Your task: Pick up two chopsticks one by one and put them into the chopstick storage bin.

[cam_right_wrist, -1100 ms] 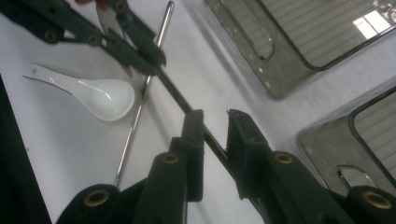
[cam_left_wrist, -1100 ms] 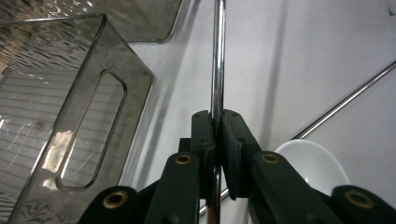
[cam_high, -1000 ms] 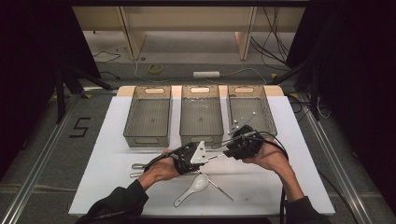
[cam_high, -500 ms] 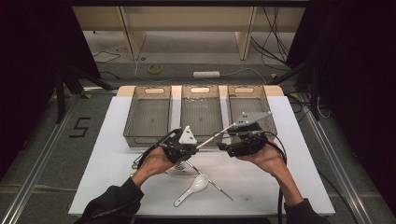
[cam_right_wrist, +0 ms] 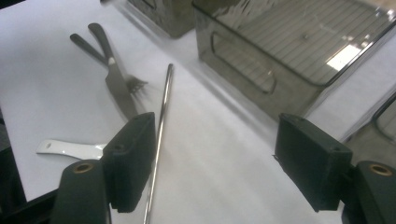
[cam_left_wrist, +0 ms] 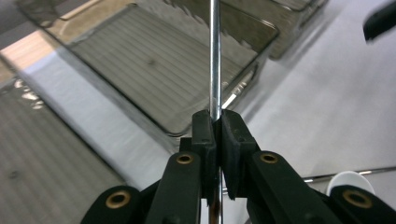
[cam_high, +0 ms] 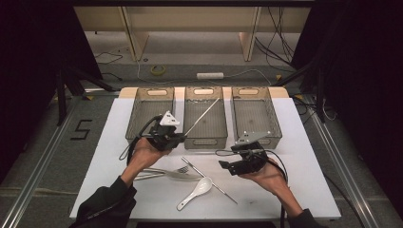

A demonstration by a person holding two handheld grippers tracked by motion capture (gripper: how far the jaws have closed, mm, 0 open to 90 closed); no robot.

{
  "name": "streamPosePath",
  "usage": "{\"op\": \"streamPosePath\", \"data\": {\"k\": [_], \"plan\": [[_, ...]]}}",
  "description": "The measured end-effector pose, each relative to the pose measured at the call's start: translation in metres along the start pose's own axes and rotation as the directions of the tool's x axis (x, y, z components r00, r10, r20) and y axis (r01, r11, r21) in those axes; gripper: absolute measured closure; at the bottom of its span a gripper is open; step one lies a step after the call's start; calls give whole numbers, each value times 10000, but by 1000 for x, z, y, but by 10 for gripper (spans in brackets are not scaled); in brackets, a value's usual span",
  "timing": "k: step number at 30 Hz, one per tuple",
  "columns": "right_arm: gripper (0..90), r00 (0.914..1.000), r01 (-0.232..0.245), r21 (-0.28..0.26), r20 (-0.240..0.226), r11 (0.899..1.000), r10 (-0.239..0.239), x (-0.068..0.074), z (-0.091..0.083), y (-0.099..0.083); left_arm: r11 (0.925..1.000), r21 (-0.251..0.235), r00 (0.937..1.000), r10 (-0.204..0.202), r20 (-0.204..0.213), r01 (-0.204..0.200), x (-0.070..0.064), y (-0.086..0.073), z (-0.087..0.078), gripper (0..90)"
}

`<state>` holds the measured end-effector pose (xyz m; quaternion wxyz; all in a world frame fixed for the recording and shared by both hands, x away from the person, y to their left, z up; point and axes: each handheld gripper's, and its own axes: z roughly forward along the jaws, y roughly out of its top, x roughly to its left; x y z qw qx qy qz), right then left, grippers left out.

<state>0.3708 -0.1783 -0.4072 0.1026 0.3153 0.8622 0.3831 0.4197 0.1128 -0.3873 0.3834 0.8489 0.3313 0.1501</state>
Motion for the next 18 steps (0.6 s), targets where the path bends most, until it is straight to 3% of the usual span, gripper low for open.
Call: {"op": "streamPosePath", "data": {"k": [5, 8, 14, 18], "plan": [[289, 9999, -136, 43, -56, 9999, 136, 2, 1, -12, 9981, -265, 9976, -569, -388, 559, 20, 2, -17, 846], [288, 9995, -294, -219, -117, 9993, 291, 3, 0, -19, 9940, -414, 9924, -1042, -655, 1016, 35, 1, -24, 846], [288, 9989, -424, -473, -200, 9980, 415, 6, -3, -28, 9828, -387, 9765, -1838, -1129, 1805, 65, -6, -36, 846], [288, 9992, -361, -410, -193, 9985, 353, 8, -4, -33, 9755, -273, 9616, -2200, -1643, 2185, 84, -12, -40, 846]]}}
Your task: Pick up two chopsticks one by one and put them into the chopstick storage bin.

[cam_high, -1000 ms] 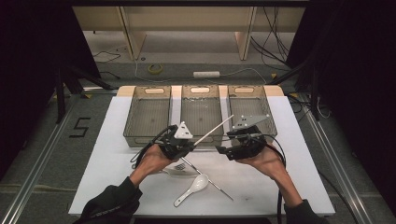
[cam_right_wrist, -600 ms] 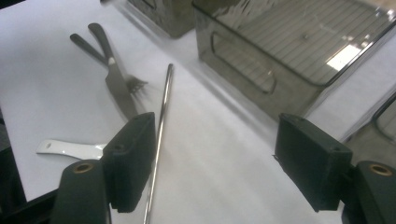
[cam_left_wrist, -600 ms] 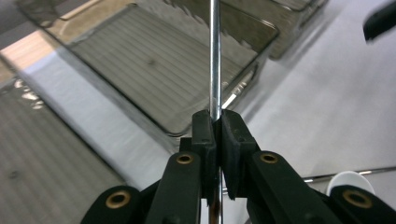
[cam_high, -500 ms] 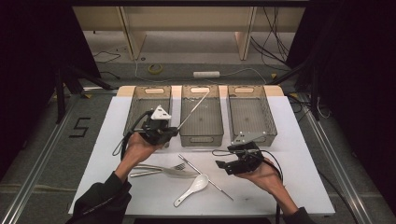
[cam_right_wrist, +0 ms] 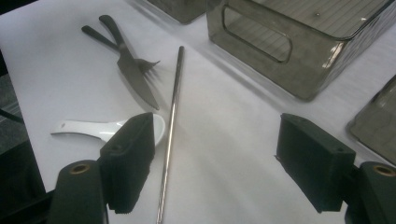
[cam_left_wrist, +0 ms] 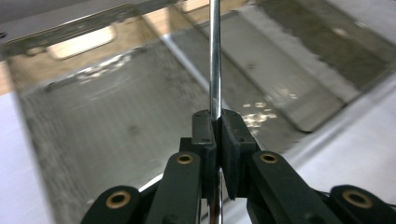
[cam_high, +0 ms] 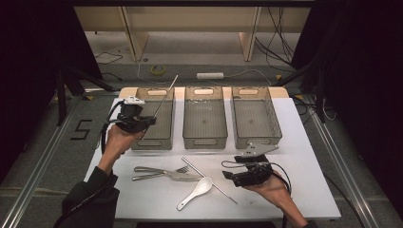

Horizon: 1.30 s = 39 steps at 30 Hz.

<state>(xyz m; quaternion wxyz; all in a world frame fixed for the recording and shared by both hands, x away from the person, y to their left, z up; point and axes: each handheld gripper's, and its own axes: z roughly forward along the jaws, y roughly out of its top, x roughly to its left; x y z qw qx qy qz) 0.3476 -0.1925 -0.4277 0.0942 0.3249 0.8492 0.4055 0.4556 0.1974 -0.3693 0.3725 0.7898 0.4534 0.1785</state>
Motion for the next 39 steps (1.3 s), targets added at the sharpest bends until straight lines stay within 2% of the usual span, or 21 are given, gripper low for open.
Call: {"op": "streamPosePath", "data": {"k": [4, 8, 10, 11, 15, 19, 26, 29, 31, 36, 38, 39], "plan": [[289, 10000, -11, -4, -19, 10000, 11, 0, -1, -1, 9988, 66, 9984, -476, -310, 479, 18, 1, 0, 846], [289, 10000, -22, 30, -63, 10000, 22, 2, -1, -1, 9954, 113, 9928, -943, -745, 954, 37, 4, 1, 846], [289, 10000, -28, 17, -77, 10000, 28, 2, -1, -2, 9948, 152, 9918, -996, -798, 1011, 39, 5, 2, 846], [288, 10000, -1, 30, -92, 10000, 2, 2, 0, -1, 9926, 209, 9889, -1176, -908, 1200, 43, 6, 5, 846], [283, 9999, 40, 83, -163, 10000, -39, 4, 1, -1, 9893, 331, 9844, -1378, -1097, 1421, 49, 5, 12, 846], [279, 9997, 49, 198, -233, 9998, -45, 4, 1, -1, 9817, 746, 9772, -1642, -1345, 1752, 56, 3, 25, 845], [279, 9996, 26, 353, -277, 9994, -16, 5, 2, -1, 9721, 1040, 9696, -1939, -1494, 2105, 61, 0, 38, 845], [279, 9995, 30, 450, -300, 9990, -16, 5, 2, -1, 9688, 1208, 9663, -1951, -1679, 2166, 61, -2, 43, 843], [280, 9996, 49, 479, -296, 9988, -35, 5, 3, -1, 9632, 1280, 9618, -2131, -1720, 2363, 63, -4, 46, 841], [283, 9996, 89, 509, -266, 9987, -76, 5, 2, -1, 9596, 1430, 9589, -2145, -1856, 2423, 64, -6, 51, 832], [283, 9997, 33, 648, -244, 9979, -17, 5, 3, 0, 9585, 1399, 9584, -2220, -1795, 2483, 64, -8, 53, 802], [286, 9997, 122, 853, -200, 9963, -105, 4, 4, 1, 9596, 1315, 9576, -2233, -1821, 2488, 63, -7, 51, 666]]}}
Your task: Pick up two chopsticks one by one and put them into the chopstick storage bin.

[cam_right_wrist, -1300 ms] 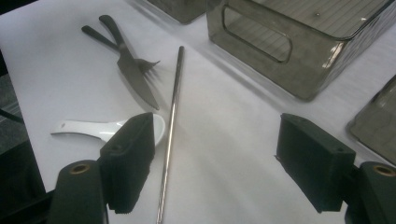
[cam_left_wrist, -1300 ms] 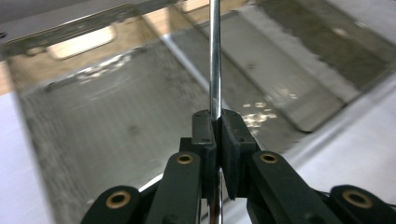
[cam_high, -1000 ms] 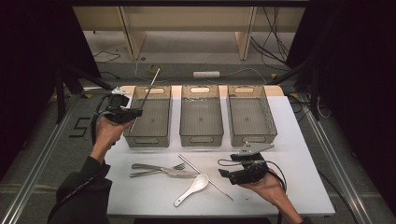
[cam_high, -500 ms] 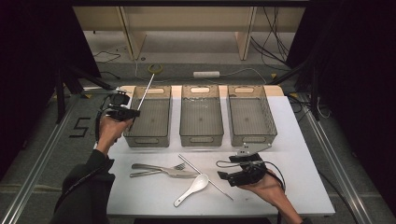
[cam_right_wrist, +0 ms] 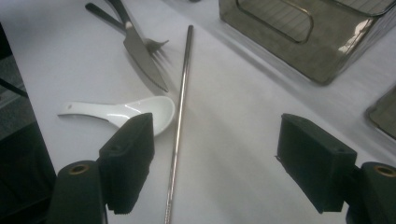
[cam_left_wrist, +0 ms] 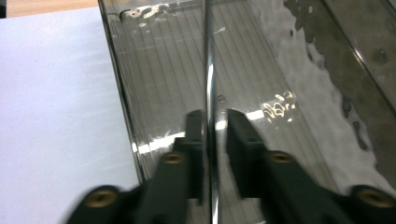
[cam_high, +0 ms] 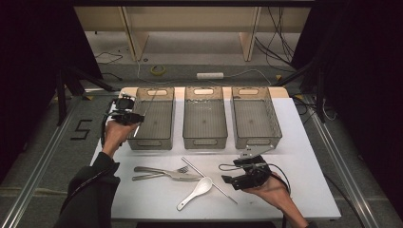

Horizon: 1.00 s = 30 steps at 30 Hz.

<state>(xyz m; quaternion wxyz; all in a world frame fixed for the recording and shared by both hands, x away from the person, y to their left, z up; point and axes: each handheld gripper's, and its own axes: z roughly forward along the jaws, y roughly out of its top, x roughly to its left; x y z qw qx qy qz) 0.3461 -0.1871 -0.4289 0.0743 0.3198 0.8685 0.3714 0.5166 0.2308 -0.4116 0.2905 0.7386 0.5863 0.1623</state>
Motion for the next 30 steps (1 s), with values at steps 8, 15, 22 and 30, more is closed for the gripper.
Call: {"op": "streamPosePath", "data": {"k": [8, 15, 22, 30], "plan": [[319, 9998, 98, 1417, -184, 9899, -73, 0, 5, 11, 9939, -1053, 9969, 389, 687, -316, -17, 0, -30, 419], [367, 9993, 371, 2286, -187, 9728, -337, 5, 16, 21, 9811, -1718, 9751, 1213, 1854, -894, -44, -15, -59, 292], [386, 9966, 821, 2958, -197, 9517, -799, 9, 25, 24, 9667, -2072, 9459, 2015, 2543, -1503, -70, -37, -68, 239], [391, 9967, 804, 3065, -192, 9485, -783, 10, 27, 24, 9480, -1811, 9079, 3054, 2872, -2616, -92, -52, -65, 231]]}}
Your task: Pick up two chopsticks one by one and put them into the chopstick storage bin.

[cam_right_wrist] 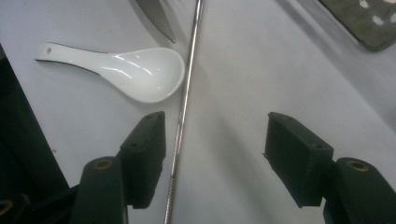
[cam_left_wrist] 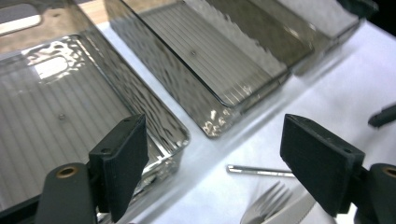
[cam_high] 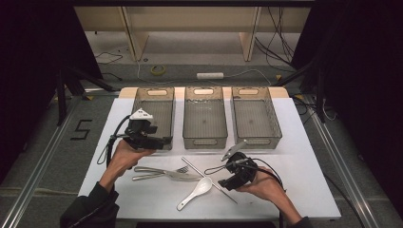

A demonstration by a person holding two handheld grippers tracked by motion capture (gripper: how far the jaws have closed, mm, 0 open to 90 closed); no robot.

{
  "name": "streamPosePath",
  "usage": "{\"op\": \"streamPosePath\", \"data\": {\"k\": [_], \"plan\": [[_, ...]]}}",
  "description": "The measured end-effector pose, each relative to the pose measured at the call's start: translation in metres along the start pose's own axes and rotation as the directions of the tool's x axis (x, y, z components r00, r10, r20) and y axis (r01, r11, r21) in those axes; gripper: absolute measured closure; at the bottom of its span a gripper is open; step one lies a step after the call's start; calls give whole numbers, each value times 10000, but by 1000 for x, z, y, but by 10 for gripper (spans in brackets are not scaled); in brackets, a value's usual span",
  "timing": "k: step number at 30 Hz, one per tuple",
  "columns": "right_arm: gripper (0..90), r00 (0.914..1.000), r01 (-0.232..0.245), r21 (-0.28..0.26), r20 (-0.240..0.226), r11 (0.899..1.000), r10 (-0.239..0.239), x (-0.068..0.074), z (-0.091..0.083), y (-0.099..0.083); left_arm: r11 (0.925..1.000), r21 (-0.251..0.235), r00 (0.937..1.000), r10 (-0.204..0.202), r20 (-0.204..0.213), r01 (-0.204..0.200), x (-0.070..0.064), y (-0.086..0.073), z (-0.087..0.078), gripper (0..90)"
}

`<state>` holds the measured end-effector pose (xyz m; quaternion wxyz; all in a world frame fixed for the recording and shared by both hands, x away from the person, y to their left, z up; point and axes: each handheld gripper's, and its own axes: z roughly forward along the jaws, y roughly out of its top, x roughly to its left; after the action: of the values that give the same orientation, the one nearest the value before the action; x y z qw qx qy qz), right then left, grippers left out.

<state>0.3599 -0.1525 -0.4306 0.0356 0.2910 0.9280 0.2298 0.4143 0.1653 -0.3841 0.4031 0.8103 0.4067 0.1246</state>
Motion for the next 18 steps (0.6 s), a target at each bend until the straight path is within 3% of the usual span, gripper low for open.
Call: {"op": "streamPosePath", "data": {"k": [3, 8, 18], "plan": [[385, 9999, -114, -68, -20, 9999, 114, 0, 1, -2, 9989, 301, 9993, 359, 75, -361, -8, 0, 5, 230], [391, 9998, 196, 212, -15, 9996, -195, 3, 4, -1, 9982, 372, 9984, 449, 338, -461, -15, -5, 8, 229], [442, 9990, 423, 908, 76, 9950, -431, 9, 16, 3, 9980, -589, 9977, 270, 620, -234, -28, -28, -4, 217]]}}
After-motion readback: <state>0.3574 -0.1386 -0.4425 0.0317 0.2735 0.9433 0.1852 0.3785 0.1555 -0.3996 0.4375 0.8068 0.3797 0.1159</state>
